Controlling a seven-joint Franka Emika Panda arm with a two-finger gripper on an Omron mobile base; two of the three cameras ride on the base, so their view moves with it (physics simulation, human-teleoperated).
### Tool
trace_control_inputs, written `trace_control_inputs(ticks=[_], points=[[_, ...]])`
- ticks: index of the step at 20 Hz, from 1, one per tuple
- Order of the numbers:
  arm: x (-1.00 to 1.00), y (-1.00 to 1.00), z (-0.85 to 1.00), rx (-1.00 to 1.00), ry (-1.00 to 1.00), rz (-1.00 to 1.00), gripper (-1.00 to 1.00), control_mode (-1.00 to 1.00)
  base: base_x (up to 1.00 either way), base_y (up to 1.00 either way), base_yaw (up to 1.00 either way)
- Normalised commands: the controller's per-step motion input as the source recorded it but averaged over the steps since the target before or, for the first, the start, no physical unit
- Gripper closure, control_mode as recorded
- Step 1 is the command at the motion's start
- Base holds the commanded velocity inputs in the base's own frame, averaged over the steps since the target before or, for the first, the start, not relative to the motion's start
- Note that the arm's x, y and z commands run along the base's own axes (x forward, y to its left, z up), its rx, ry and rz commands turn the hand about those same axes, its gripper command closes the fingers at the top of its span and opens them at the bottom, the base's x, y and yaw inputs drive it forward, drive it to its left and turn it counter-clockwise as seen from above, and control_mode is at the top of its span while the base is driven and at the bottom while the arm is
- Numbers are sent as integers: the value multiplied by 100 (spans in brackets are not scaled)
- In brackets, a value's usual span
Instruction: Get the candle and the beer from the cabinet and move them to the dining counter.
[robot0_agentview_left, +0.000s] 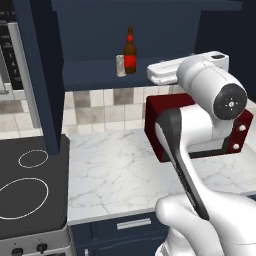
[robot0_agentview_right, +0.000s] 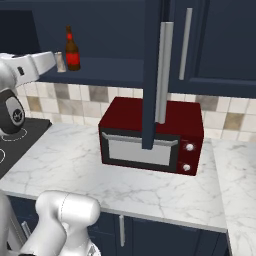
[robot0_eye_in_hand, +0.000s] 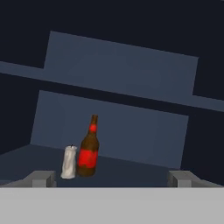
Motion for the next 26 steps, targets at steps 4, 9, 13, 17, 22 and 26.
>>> trace_control_inputs(ticks=[4, 9, 13, 17, 22, 26], points=[[34, 6, 0, 1, -1, 0, -100, -100, 0, 0, 0], [30, 23, 0, 0, 0, 0, -100, -100, 0, 0, 0], [13, 24, -6, 3, 0, 0, -100, -100, 0, 0, 0], [6, 14, -4, 8, 0, 0, -100, -100, 0, 0, 0], [8, 0, 0, 21, 5, 0, -100, -100, 0, 0, 0], [9, 0, 0, 7, 5, 0, -100, -100, 0, 0, 0]])
